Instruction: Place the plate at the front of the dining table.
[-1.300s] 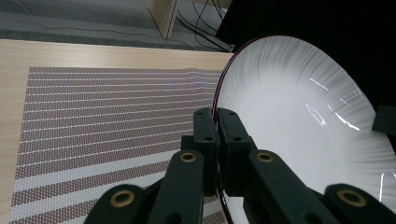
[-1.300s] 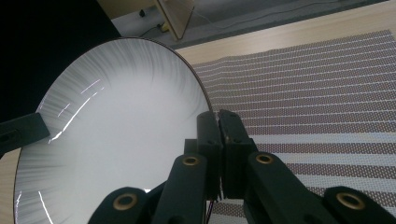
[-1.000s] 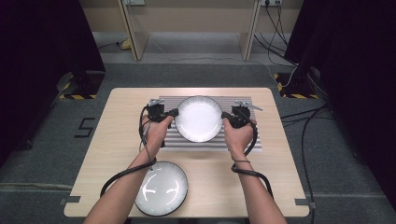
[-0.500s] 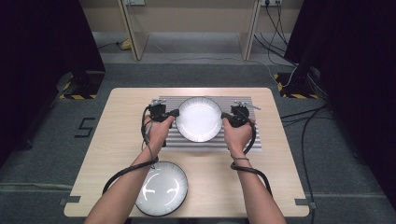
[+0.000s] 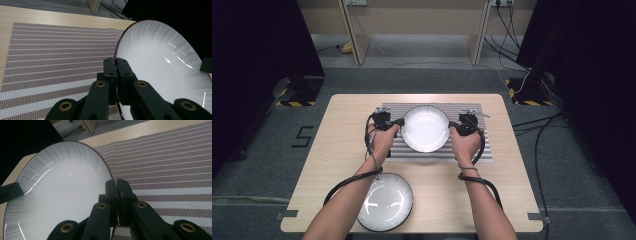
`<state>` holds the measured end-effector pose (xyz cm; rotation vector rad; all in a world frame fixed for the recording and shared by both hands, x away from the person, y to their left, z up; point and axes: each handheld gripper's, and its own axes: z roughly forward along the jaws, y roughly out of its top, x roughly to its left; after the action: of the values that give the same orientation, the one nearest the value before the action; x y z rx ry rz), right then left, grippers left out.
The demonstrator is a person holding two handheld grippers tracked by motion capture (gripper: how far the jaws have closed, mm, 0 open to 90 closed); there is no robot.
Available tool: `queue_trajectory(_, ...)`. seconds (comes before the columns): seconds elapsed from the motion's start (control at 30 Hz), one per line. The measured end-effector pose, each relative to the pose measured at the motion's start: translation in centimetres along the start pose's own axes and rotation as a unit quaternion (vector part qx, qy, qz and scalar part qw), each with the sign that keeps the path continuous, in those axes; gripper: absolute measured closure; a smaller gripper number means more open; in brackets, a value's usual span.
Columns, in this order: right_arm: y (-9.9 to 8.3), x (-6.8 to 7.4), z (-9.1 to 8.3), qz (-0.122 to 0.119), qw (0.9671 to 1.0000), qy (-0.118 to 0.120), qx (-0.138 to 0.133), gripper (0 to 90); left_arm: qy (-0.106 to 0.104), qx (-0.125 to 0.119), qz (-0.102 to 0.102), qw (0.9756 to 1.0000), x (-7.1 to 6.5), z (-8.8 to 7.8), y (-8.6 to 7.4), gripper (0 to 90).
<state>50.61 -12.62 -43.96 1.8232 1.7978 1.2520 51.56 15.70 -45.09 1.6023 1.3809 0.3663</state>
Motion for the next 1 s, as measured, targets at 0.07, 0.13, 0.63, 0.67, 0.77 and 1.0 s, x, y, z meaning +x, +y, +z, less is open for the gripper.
queue_trajectory(0.07,0.0,0.0,0.1,0.001,1.0000,-0.002,0.001,88.5,0.001,0.001,-0.001,1.0000,0.0,0.1,-0.1,86.8)
queue_trajectory(0.13,0.0,-0.1,0.2,0.001,1.0000,-0.003,0.003,88.6,0.001,0.003,-0.002,1.0000,0.0,0.3,-0.1,86.8)
queue_trajectory(0.63,-0.3,-0.7,0.9,0.004,0.9998,-0.009,0.015,88.5,0.004,0.017,-0.002,0.9998,0.1,1.0,-0.5,86.7)
queue_trajectory(0.67,-0.3,-0.7,1.0,0.002,0.9998,-0.009,0.015,88.5,0.003,0.017,-0.004,0.9998,0.2,1.2,-0.5,86.8)
queue_trajectory(0.77,-0.5,-0.8,1.2,0.004,0.9998,-0.010,0.016,88.5,0.005,0.019,-0.003,0.9998,0.3,1.3,-0.6,86.7)
queue_trajectory(1.0,-0.5,-0.9,1.6,0.002,0.9998,-0.012,0.019,88.5,0.007,0.023,-0.006,0.9997,0.4,1.7,-0.8,86.7)
